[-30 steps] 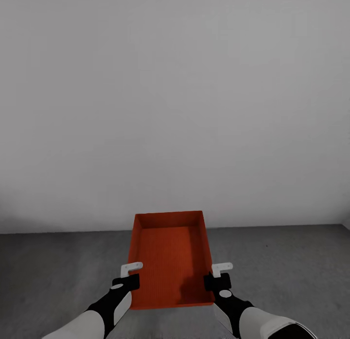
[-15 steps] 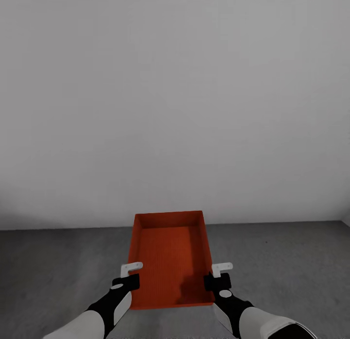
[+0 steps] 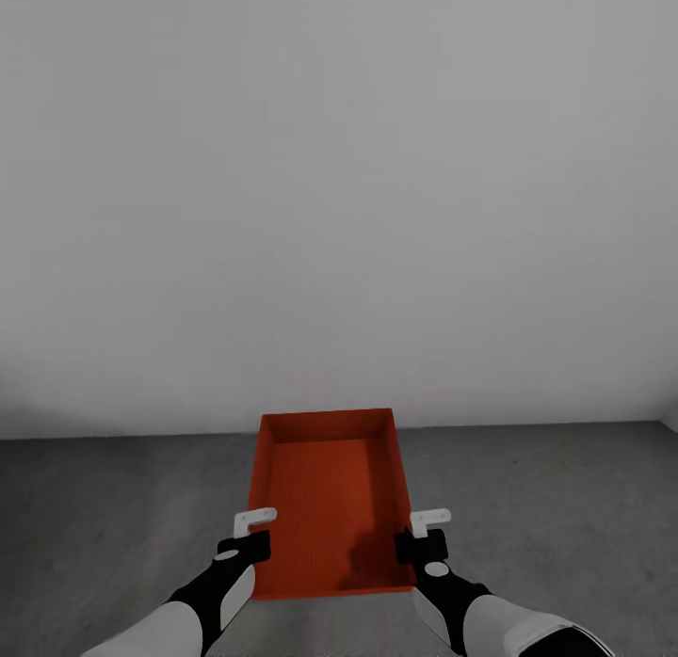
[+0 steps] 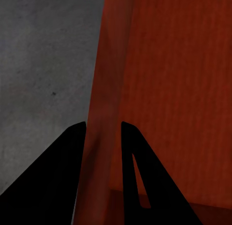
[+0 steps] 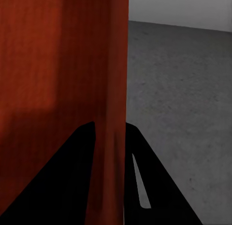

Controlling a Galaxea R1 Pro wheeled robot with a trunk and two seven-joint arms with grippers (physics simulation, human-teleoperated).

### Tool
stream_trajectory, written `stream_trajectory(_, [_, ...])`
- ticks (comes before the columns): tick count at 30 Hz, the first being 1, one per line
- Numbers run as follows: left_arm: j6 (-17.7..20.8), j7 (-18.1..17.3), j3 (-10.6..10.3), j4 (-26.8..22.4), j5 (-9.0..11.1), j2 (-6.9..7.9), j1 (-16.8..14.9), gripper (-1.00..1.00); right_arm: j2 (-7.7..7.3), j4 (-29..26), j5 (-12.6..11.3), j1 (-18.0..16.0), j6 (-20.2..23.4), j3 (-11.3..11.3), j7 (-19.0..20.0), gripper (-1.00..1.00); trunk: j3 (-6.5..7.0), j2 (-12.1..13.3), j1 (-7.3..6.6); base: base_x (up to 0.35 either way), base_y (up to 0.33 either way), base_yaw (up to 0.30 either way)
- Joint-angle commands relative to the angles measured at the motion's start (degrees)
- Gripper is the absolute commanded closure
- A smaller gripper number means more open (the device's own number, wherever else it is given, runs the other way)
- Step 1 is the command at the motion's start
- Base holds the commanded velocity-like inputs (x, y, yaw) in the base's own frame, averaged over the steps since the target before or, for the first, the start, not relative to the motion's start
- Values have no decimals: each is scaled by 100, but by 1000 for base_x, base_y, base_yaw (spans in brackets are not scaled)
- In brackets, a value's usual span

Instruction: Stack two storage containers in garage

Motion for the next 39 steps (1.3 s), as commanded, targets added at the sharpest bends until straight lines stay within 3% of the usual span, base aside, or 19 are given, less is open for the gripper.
stream_trajectory(1, [-49, 49, 98, -23, -79, 13, -8, 100, -27, 25, -202, -5, -50, -195, -44, 100, -16, -6, 0, 0, 0, 0])
stream_trajectory(39, [-48, 49, 98, -23, -79, 13, -8, 100, -32, 25, -202, -6, -50, -195, -41, 100, -368, -6, 0, 0, 0, 0])
